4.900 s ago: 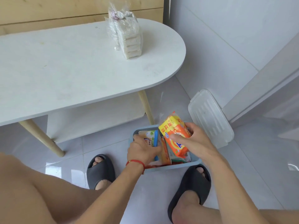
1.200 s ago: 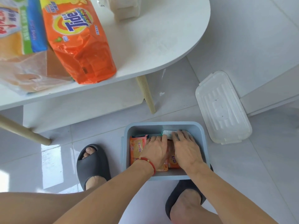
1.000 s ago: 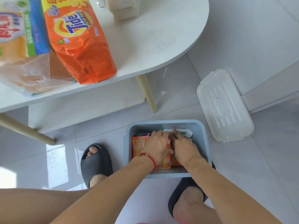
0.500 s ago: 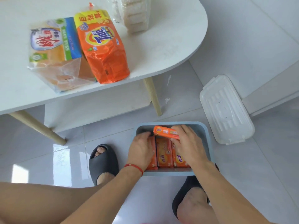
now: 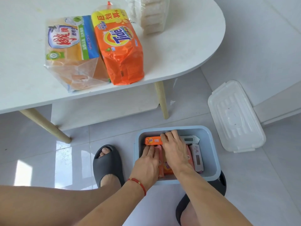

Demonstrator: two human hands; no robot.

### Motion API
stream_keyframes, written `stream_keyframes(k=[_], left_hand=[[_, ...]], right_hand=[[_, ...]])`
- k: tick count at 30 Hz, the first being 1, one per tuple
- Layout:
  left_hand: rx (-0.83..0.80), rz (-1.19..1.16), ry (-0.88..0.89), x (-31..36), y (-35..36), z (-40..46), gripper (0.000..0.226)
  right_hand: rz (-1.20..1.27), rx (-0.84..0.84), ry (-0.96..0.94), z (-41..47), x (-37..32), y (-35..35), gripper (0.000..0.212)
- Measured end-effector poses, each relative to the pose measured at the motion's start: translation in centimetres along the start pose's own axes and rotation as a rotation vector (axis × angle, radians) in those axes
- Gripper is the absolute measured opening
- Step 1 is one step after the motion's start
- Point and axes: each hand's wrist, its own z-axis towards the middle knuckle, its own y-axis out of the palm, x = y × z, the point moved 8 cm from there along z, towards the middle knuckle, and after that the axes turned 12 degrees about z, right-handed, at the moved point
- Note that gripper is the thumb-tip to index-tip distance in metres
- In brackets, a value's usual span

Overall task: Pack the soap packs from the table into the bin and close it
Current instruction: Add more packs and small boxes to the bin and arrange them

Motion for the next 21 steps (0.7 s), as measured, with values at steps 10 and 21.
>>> stream_keyframes(k=[10, 21], left_hand=[[-0.018, 0.054, 0.013, -0.2, 0.9, -0.1, 0.073], [-0.137, 0.031, -0.024, -0.2, -0.6, 3.7, 0.057]], right_hand=[[0.176, -0.117, -0.101, -2.7, 0.9, 1.8, 0.074], [0.185, -0.201, 0.023, -0.5, 1.0, 4.3, 0.059]])
